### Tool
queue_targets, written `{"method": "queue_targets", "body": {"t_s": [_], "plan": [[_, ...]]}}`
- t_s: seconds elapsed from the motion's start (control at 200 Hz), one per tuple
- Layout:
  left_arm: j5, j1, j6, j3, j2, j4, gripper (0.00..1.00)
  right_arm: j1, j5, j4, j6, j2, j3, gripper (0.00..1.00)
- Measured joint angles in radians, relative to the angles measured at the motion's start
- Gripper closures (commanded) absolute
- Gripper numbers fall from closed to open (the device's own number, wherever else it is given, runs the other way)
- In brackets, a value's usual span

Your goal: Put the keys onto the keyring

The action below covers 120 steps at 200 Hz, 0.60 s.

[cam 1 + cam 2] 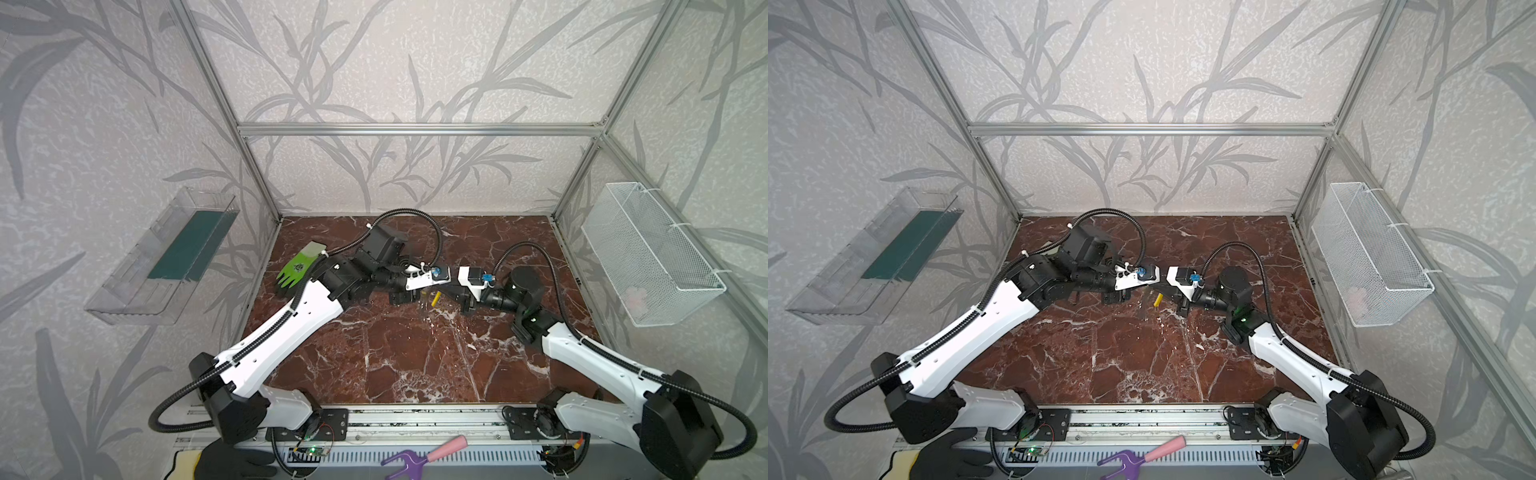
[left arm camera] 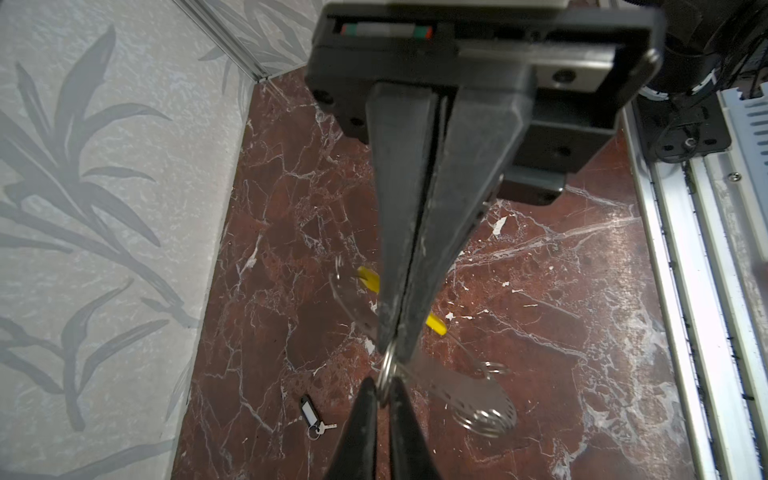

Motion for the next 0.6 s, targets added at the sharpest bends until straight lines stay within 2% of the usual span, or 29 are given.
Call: {"method": "queue_targets", "body": {"t_s": [0.26, 0.6], "plan": [[0.103, 0.057, -0.124, -0.205, -0.133, 0.249, 0.82, -0.004, 0.005, 0.175, 0.069, 0.035, -0.001, 1.0], [0.195, 0.061, -0.208, -0.256, -0.135, 0.415, 0.91, -0.005, -0.005, 0.291, 0.152, 0.087, -0.001, 1.0]]}}
